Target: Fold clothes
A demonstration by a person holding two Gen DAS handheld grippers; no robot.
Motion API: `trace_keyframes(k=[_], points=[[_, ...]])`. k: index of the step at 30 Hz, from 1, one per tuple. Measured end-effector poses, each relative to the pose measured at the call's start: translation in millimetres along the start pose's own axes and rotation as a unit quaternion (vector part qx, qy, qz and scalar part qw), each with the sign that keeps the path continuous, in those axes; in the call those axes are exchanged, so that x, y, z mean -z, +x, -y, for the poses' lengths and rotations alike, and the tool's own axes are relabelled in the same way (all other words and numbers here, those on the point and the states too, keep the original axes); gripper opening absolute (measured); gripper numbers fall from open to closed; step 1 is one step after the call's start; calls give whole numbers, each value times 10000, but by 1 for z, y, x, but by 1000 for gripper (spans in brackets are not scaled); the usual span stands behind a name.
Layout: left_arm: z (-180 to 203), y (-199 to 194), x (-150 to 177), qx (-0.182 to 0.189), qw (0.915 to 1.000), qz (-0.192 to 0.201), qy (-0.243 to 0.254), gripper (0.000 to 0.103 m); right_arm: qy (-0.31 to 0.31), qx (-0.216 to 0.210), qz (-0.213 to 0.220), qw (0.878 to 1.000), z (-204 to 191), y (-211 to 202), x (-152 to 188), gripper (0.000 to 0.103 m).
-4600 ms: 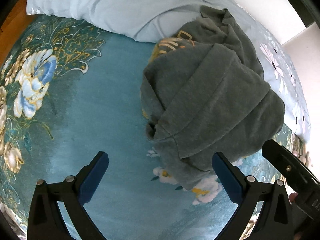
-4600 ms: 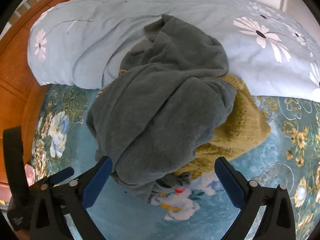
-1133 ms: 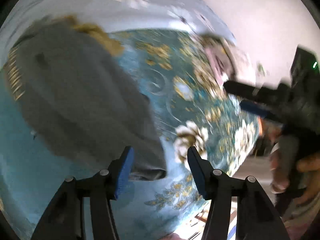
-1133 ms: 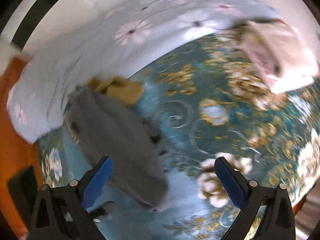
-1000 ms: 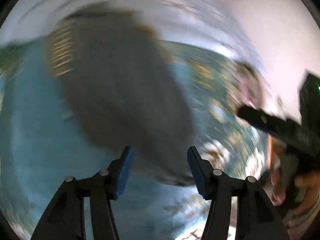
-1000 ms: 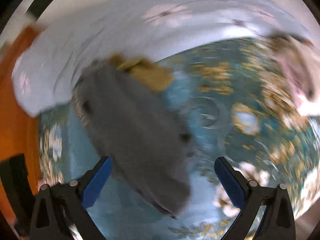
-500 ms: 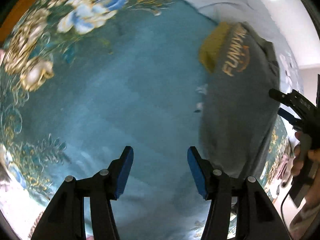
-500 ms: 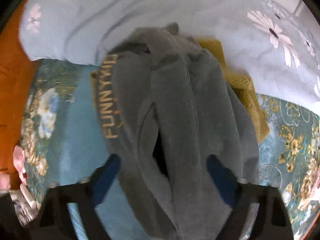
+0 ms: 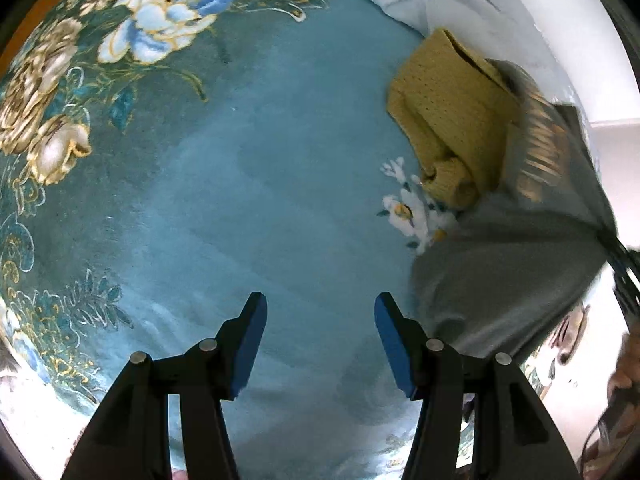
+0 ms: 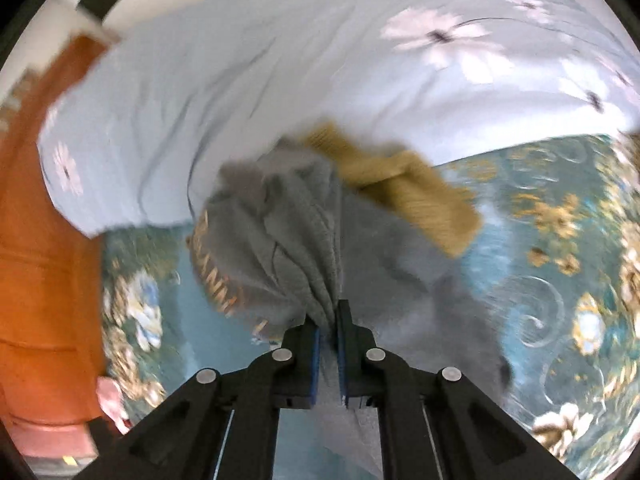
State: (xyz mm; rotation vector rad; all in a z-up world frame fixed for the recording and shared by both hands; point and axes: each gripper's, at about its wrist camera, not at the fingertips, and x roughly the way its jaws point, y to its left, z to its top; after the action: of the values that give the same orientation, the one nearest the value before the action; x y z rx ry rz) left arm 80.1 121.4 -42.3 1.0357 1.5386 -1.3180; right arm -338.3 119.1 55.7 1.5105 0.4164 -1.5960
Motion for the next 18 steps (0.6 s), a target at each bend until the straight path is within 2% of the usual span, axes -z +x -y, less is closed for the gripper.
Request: trace_keyframes(k=[3,4,7,8,11,12,15,18], points=[[11,3,7,43,9998,-100,148,57,459,110,373,9982,46,-50,5,7],[15,4,9,48,9997,-144,211,57,711,261,563,9955,69,-68,10,7],[31,12,18,64,9987,-291,409,57,1435,720,1046,9815,133,-115,27,7],[37,15,20,68,9982,-337,484,57,1864,994,1160,9705,165,-128,40,7],[64,30,29,88,9955,-512,796,57,2535,1690,967,9476,224,-135,66,7],[73,35,32,99,9942,-573,903,57,2715,1942,744,9397,245,-131,79,7],[103,48,38,173,9897,-764,1196,57,3058,2291,146,9240,285,-108,113,7],[130,65,41,371,9876,-962,1181,57,3366,2197,-63,9157,302,-96,141,7]])
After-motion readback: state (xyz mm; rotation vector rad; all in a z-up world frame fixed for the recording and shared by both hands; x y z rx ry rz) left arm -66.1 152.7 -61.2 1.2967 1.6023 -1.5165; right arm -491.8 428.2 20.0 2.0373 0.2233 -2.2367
